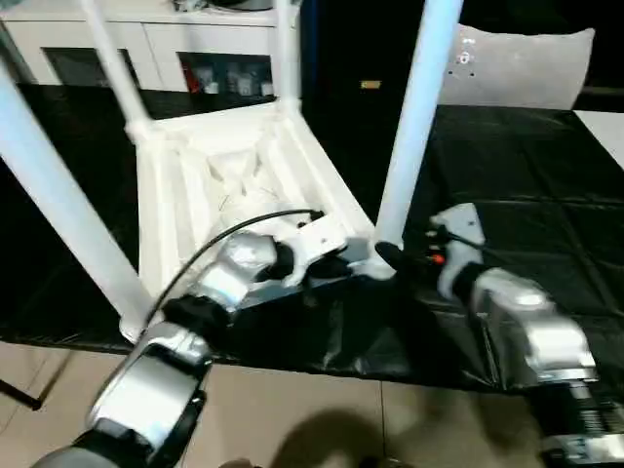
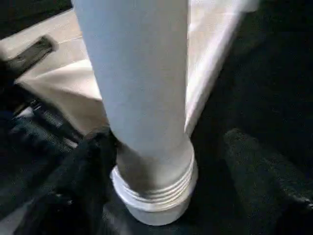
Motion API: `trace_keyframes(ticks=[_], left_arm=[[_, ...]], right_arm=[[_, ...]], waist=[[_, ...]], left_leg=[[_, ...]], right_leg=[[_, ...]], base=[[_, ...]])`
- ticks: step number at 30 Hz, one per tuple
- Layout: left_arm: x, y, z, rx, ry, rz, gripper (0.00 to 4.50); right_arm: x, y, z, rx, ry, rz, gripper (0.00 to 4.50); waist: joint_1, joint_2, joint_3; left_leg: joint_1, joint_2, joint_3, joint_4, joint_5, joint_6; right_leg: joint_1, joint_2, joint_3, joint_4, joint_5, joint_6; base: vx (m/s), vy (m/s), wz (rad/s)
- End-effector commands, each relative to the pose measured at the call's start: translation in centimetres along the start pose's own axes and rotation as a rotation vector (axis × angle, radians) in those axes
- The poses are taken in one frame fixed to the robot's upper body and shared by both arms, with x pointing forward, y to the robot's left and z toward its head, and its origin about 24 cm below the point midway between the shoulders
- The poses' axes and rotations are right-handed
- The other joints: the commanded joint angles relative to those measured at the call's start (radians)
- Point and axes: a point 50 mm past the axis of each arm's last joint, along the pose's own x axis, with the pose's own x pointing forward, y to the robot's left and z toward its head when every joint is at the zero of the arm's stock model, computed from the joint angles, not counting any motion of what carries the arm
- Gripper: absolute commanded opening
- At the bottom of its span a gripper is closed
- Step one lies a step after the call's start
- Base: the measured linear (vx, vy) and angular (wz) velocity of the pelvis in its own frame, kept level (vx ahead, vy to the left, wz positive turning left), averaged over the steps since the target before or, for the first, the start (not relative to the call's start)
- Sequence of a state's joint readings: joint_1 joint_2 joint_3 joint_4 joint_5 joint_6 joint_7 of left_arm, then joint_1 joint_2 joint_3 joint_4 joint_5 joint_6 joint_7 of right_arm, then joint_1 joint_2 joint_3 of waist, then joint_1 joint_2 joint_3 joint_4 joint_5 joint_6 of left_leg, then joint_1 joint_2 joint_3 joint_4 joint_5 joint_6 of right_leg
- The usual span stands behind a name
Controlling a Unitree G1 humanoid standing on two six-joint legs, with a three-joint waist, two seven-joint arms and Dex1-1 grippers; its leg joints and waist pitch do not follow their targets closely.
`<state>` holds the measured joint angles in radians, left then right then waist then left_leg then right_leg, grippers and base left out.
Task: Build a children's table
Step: Rotate leg to tighten
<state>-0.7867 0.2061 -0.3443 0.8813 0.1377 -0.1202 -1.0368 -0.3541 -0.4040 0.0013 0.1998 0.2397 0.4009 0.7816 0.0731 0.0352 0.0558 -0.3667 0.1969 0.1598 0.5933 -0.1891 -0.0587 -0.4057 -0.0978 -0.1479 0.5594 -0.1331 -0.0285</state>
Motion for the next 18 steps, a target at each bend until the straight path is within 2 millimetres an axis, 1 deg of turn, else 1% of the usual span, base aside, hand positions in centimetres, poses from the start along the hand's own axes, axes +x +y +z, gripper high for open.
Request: trace_keyframes(ticks=[1, 2, 3, 4, 6, 7, 8, 9, 11, 12, 13, 14, 15, 18], left_arm=[[0.0, -0.8, -0.1, 0.074, 0.023, -0.108, 0.00], [-0.1, -0.8, -0.1, 0.084, 0.021, -0.123, 0.00], [-0.4, -0.8, -0.1, 0.098, 0.017, -0.147, 0.00], [-0.6, -0.8, -0.1, 0.106, 0.015, -0.166, 0.00], [-0.8, -0.9, -0.1, 0.116, 0.013, -0.207, 0.00], [-1.1, -1.1, -0.1, 0.130, 0.021, -0.244, 0.00], [-1.2, -1.2, -0.2, 0.147, 0.027, -0.274, 0.00], [-1.4, -1.4, -0.2, 0.165, 0.032, -0.304, 0.00], [-1.6, -1.6, -0.3, 0.175, 0.034, -0.337, 0.00], [-1.8, -1.9, -0.4, 0.187, 0.041, -0.392, 0.00], [-1.9, -2.0, -0.4, 0.190, 0.045, -0.404, 0.00], [-2.0, -2.2, -0.5, 0.196, 0.051, -0.421, 0.00], [-2.1, -2.3, -0.6, 0.211, 0.059, -0.443, 0.00], [-2.2, -2.4, -0.5, 0.221, 0.062, -0.455, 0.00]], right_arm=[[-0.5, 0.3, 0.4, -0.033, -0.001, 0.091, 3.95], [-0.8, 0.4, 0.4, -0.046, 0.007, 0.131, 4.17], [-1.1, 0.6, 0.3, -0.053, 0.022, 0.194, 4.24], [-1.2, 0.9, 0.4, -0.056, 0.030, 0.240, 4.24], [-1.4, 1.2, 0.4, -0.064, 0.037, 0.310, 4.24], [-1.5, 1.5, 0.3, -0.069, 0.039, 0.358, 4.24], [-1.4, 1.7, 0.3, -0.079, 0.036, 0.389, 4.24], [-1.4, 1.8, 0.3, -0.082, 0.032, 0.411, 4.00], [-1.3, 1.9, 0.2, -0.066, 0.033, 0.430, 3.89], [-1.2, 2.0, 0.1, -0.060, 0.040, 0.457, 3.84], [-1.1, 2.1, 0.1, -0.056, 0.040, 0.466, 3.72], [-1.1, 2.2, 0.1, -0.051, 0.040, 0.479, 3.57], [-1.1, 2.3, 0.1, -0.042, 0.040, 0.502, 3.47], [-1.1, 2.6, 0.1, -0.033, 0.052, 0.545, 3.26]], waist=[[0.008, -0.013, -0.078], [0.010, -0.014, -0.077], [0.018, -0.014, -0.077], [0.024, -0.014, -0.079], [0.029, -0.013, -0.079], [0.032, -0.016, -0.079], [0.034, -0.015, -0.080], [0.037, -0.014, -0.080], [0.043, -0.013, -0.081], [0.047, -0.012, -0.082], [0.049, -0.012, -0.081], [0.050, -0.016, -0.082], [0.054, -0.013, -0.082], [0.060, -0.012, -0.081]], left_leg=[[0.005, 0.034, 0.001, -0.062, -0.162, 0.101], [0.005, 0.034, 0.002, -0.062, -0.168, 0.099], [0.006, 0.036, 0.003, -0.062, -0.172, 0.093], [0.009, 0.037, 0.004, -0.061, -0.173, 0.091], [0.007, 0.040, 0.004, -0.062, -0.173, 0.090], [0.008, 0.041, 0.005, -0.062, -0.175, 0.087], [0.009, 0.041, 0.004, -0.062, -0.176, 0.085], [0.009, 0.041, 0.005, -0.062, -0.175, 0.084], [0.012, 0.043, 0.006, -0.062, -0.163, 0.082], [0.013, 0.045, 0.006, -0.062, -0.158, 0.078], [0.011, 0.046, 0.006, -0.063, -0.156, 0.076], [0.012, 0.047, 0.006, -0.063, -0.155, 0.072], [0.014, 0.047, 0.006, -0.063, -0.154, 0.071], [0.014, 0.046, 0.008, -0.063, -0.161, 0.067]], right_leg=[[0.071, -0.065, 0.058, -0.062, -0.312, -0.153], [0.070, -0.064, 0.057, -0.063, -0.319, -0.150], [0.069, -0.065, 0.058, -0.062, -0.327, -0.145], [0.069, -0.066, 0.058, -0.062, -0.326, -0.145], [0.068, -0.065, 0.059, -0.058, -0.315, -0.148], [0.066, -0.066, 0.059, -0.058, -0.313, -0.149], [0.066, -0.067, 0.058, -0.057, -0.316, -0.151], [0.066, -0.068, 0.059, -0.056, -0.318, -0.150], [0.063, -0.069, 0.061, -0.055, -0.310, -0.154], [0.062, -0.068, 0.062, -0.052, -0.294, -0.163], [0.063, -0.068, 0.062, -0.050, -0.286, -0.168], [0.064, -0.069, 0.063, -0.048, -0.281, -0.169], [0.063, -0.069, 0.063, -0.047, -0.279, -0.172], [0.063, -0.069, 0.064, -0.050, -0.294, -0.165]], base=[[0.000, 0.000, 0.00], [0.000, 0.000, 0.00], [0.000, 0.000, 0.00], [0.000, 0.000, 0.00], [0.000, 0.000, 0.00], [0.000, 0.000, 0.00], [0.000, 0.000, 0.00], [0.000, 0.000, 0.00], [0.000, 0.000, 0.00], [0.000, 0.000, 0.00], [0.000, 0.000, 0.00], [0.000, 0.000, 0.00], [0.000, 0.000, 0.00], [0.000, 0.000, 0.00]])
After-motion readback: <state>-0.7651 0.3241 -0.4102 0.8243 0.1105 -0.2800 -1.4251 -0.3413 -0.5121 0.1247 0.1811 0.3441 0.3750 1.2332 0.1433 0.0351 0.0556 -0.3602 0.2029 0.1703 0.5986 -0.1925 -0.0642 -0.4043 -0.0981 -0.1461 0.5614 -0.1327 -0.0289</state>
